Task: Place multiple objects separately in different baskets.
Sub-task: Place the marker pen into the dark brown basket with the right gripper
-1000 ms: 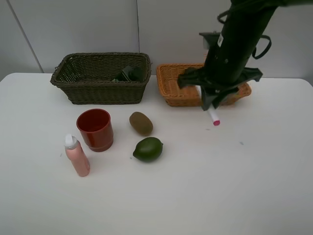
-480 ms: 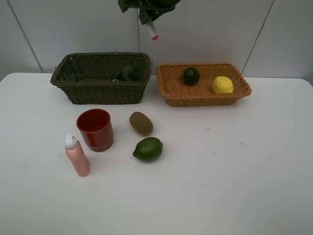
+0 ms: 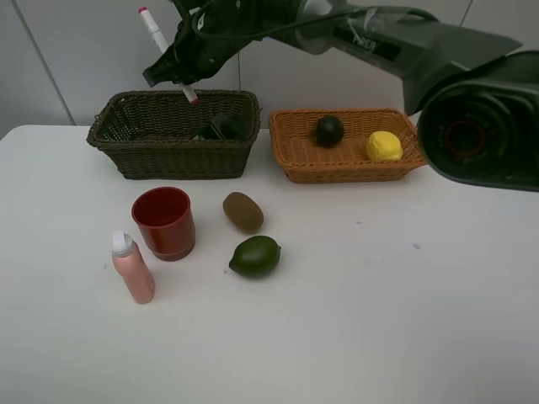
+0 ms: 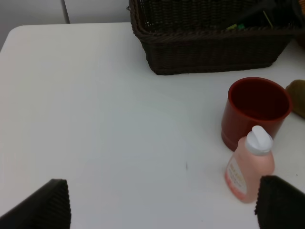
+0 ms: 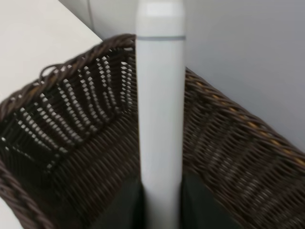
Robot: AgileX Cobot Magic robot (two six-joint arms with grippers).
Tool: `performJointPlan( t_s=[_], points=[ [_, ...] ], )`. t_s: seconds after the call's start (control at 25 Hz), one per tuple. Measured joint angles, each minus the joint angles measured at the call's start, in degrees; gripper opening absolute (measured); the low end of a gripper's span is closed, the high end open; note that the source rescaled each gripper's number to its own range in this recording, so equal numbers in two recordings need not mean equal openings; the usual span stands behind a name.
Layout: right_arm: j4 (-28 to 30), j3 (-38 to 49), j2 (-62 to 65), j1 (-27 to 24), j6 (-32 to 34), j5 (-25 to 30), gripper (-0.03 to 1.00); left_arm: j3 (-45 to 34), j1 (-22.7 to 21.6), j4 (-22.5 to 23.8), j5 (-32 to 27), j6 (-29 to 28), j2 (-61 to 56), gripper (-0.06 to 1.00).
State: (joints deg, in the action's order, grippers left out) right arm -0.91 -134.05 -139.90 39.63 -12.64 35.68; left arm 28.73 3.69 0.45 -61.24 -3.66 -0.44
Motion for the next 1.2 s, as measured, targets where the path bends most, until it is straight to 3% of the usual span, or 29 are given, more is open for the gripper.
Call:
performJointPlan(
  t_s=[0.32,1.2],
  points=[
    [-6.2,-0.5,-6.3,1.1,-2.2,-8.7,0.00,0.0,0.0,0.0,0.0,0.0,0.0,1.00],
    [-7.7,-0.7,-10.6,1.1,-2.2,-10.0,0.00,0.0,0.0,0.0,0.0,0.0,0.0,1.00]
  ],
)
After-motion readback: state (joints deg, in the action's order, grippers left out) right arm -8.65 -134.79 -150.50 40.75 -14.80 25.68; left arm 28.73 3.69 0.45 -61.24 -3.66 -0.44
